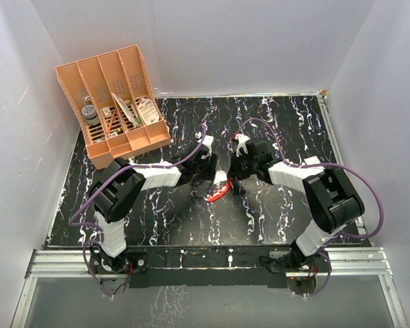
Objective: Put the keys on the keyring
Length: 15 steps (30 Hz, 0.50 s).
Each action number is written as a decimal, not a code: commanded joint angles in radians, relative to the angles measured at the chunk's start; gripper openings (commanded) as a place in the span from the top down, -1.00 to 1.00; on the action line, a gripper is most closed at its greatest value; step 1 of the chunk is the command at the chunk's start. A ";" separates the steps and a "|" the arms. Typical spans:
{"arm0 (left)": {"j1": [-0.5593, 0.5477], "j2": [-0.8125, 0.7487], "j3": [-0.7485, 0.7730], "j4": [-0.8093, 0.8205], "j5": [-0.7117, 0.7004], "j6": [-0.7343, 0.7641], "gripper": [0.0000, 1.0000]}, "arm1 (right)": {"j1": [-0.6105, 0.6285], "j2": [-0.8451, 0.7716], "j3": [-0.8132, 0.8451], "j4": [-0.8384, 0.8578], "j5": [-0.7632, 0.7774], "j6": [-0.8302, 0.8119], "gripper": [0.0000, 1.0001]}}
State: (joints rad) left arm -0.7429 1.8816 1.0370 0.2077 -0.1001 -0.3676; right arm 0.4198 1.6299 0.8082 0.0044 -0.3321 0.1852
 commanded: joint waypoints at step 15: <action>0.000 0.061 -0.022 -0.146 -0.016 -0.007 -0.04 | 0.007 0.016 0.045 0.081 0.002 0.003 1.00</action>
State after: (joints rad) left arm -0.7437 1.8816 1.0378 0.2058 -0.1020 -0.3676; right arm 0.4236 1.6379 0.8097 0.0296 -0.3321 0.1860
